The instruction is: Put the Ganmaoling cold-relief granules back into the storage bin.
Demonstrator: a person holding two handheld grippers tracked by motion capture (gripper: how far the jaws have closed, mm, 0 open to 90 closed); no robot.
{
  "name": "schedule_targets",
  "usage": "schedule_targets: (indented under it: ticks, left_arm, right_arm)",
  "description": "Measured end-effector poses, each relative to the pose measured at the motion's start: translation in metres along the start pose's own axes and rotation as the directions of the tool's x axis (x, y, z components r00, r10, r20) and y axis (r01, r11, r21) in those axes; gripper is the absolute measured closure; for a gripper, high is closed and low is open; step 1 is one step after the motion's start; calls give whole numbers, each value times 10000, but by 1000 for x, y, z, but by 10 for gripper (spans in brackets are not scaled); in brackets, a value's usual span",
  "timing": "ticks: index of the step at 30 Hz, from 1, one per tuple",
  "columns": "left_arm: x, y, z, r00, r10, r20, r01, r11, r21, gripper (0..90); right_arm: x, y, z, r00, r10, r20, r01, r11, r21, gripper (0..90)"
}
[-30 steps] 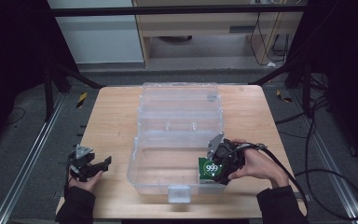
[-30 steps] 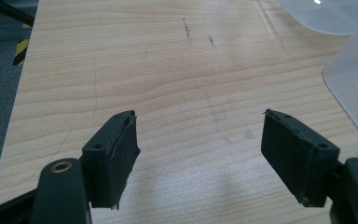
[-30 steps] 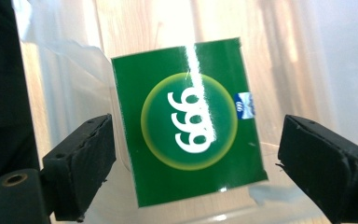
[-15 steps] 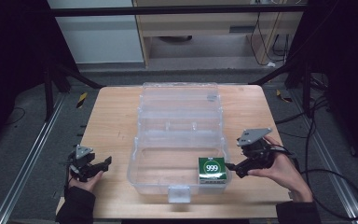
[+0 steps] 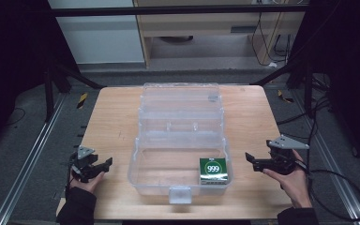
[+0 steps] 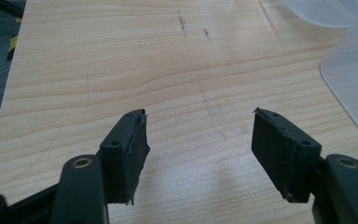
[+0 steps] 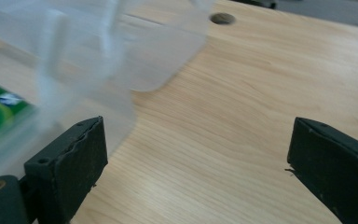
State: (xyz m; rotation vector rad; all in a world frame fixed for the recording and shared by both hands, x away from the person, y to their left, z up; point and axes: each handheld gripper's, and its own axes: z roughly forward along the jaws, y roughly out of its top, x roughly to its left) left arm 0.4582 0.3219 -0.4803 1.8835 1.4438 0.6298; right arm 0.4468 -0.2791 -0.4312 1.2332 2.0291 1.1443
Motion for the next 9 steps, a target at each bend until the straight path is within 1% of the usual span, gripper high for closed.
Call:
schedule_targets:
  ticks: [2,4,5,7,9]
  left_arm:
    - [0,0,0,10000,-7,-11,6,10000,-37,370]
    - [1,0,0,10000,-46,-29,46,10000,-61,379]
    - [1,0,0,10000,-53,-38,53,10000,-55,382]
    - [1,0,0,10000,-29,-53,29,10000,-41,384]
    - [1,0,-1,10000,-20,-71,20,10000,-60,382]
  right_arm:
    - [-5,-10,4,9987,391,321,-393,9992,82,53]
    - [-10,-19,7,9952,675,708,-683,9976,89,55]
    - [-12,-23,9,9929,829,848,-847,9963,174,51]
    - [-15,-29,11,9884,956,1176,-988,9949,218,49]
    - [-19,-32,12,9823,1011,1579,-1040,9945,102,51]
